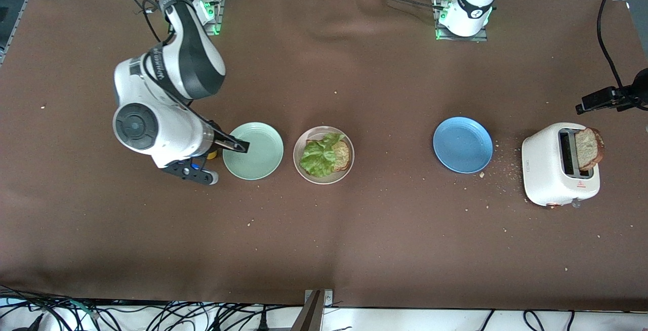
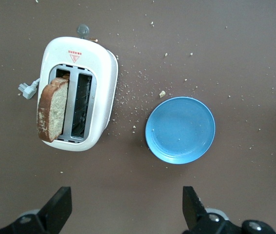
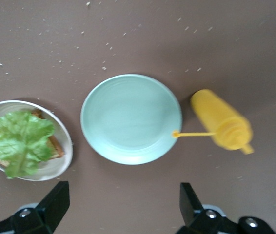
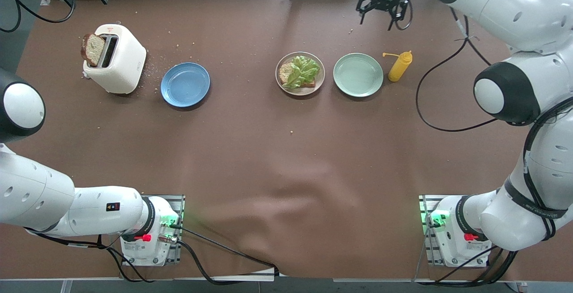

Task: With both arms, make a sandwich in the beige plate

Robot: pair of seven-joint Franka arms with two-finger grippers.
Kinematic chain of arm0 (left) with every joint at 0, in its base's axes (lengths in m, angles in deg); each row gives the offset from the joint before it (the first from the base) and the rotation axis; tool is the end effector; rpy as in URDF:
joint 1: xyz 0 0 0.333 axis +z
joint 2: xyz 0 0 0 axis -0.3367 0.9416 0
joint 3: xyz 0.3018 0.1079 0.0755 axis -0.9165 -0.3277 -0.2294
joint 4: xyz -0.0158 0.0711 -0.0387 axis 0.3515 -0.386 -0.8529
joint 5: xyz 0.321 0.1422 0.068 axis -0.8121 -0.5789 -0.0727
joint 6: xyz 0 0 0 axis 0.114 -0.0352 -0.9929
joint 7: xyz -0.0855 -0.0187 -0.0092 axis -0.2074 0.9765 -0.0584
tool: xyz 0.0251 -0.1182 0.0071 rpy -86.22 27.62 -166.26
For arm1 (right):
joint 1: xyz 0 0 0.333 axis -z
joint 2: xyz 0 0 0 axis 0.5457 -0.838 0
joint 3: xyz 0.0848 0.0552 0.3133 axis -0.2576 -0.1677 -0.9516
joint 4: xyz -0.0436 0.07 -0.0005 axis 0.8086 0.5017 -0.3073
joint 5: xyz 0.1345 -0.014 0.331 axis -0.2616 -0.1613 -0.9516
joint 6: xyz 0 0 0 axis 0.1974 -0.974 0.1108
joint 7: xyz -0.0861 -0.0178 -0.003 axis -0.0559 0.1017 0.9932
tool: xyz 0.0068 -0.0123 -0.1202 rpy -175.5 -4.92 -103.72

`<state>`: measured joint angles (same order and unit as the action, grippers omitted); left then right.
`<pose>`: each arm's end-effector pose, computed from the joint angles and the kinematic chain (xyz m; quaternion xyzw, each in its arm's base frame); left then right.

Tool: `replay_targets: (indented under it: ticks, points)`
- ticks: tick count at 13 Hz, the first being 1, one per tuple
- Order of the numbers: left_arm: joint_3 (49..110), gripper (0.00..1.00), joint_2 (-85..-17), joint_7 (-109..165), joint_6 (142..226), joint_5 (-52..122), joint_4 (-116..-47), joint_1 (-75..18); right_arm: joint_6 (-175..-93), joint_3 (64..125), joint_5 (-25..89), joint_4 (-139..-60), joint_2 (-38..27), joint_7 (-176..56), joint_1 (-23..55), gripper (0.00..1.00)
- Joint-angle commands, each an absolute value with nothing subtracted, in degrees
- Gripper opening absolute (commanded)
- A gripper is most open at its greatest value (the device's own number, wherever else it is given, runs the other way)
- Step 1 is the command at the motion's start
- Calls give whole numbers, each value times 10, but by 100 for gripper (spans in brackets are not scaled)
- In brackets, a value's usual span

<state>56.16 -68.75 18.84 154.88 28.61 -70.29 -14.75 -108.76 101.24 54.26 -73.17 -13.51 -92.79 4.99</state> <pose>0.5451 0.0863 0.5590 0.9952 0.0628 -0.0699 0.0265 0.6126 0.2360 0.4337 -0.9845 0.1116 0.1337 0.0194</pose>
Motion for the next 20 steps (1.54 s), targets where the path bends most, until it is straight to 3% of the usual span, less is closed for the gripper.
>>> replay_targets:
  ticks: [1, 7, 11, 15, 20]
  points:
    - [565, 100, -659, 176, 1549, 290, -690, -132, -1056, 1064, 552, -744, -97, -823, 46, 100]
    - [564, 100, -600, 11, 1613, 290, -691, -53, -1033, 1190, 554, -743, -49, -632, 45, 100]
    - [564, 100, -582, -12, 1643, 290, -706, -27, -1015, 1195, 584, -752, -30, -636, 35, 100]
    - [565, 100, -578, -25, 1694, 292, -751, -18, -1037, 1090, 624, -780, 2, -637, 120, 100]
    - [565, 99, -556, -31, 1759, 293, -783, -14, -1137, 886, 670, -943, 129, -695, 306, 100]
